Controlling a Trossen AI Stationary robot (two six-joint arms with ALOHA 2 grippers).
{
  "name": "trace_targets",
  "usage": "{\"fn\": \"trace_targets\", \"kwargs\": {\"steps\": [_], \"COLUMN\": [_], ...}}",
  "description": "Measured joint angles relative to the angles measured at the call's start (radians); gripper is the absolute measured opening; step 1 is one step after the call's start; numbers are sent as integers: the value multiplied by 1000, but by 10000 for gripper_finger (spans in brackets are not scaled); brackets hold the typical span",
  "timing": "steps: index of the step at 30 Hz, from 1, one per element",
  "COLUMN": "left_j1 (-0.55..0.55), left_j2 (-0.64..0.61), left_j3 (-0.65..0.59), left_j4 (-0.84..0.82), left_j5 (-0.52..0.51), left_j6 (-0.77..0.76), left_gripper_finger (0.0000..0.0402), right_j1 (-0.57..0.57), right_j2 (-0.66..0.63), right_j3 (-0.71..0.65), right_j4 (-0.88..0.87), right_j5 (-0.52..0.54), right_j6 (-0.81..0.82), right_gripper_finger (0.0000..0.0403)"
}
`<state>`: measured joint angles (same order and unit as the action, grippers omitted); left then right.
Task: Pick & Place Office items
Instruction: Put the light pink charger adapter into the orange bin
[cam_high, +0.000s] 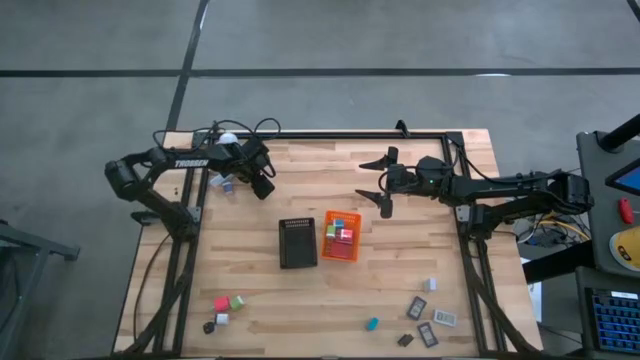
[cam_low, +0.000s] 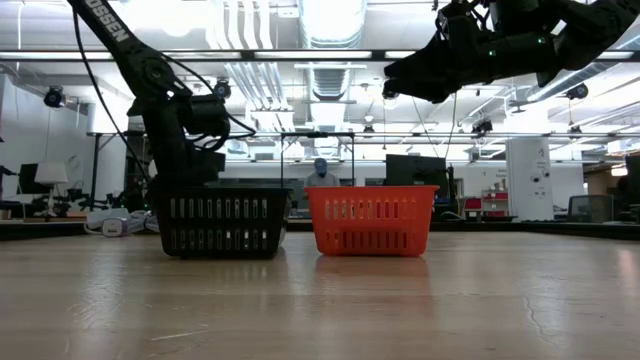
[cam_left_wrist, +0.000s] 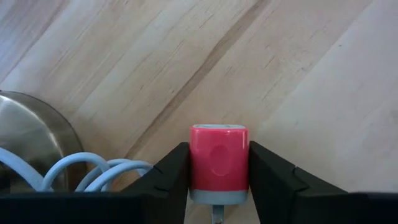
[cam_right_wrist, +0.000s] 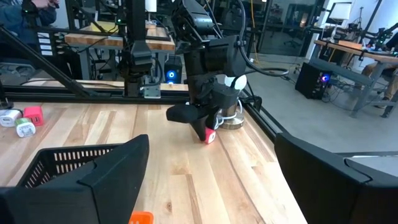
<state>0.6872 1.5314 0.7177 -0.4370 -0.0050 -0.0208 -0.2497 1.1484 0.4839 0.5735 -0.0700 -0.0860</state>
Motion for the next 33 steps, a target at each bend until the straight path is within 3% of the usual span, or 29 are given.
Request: {"fn": "trace_targets", "kwargs": {"steps": [18, 33], "left_j1": [-9, -120], "left_j2": [-12, -15], "left_j3": [34, 132], "left_j4": [-26, -80], "left_j5": [43, 14], "left_j6": [-9, -66], "left_gripper_finger": [135, 135], "right_j1": [1, 0], "right_j2": [1, 1], "right_j3": [0, 0], "right_j4": [0, 0], "right_j5": [0, 0], "right_j6": [0, 0], "right_gripper_finger": [341, 341]}}
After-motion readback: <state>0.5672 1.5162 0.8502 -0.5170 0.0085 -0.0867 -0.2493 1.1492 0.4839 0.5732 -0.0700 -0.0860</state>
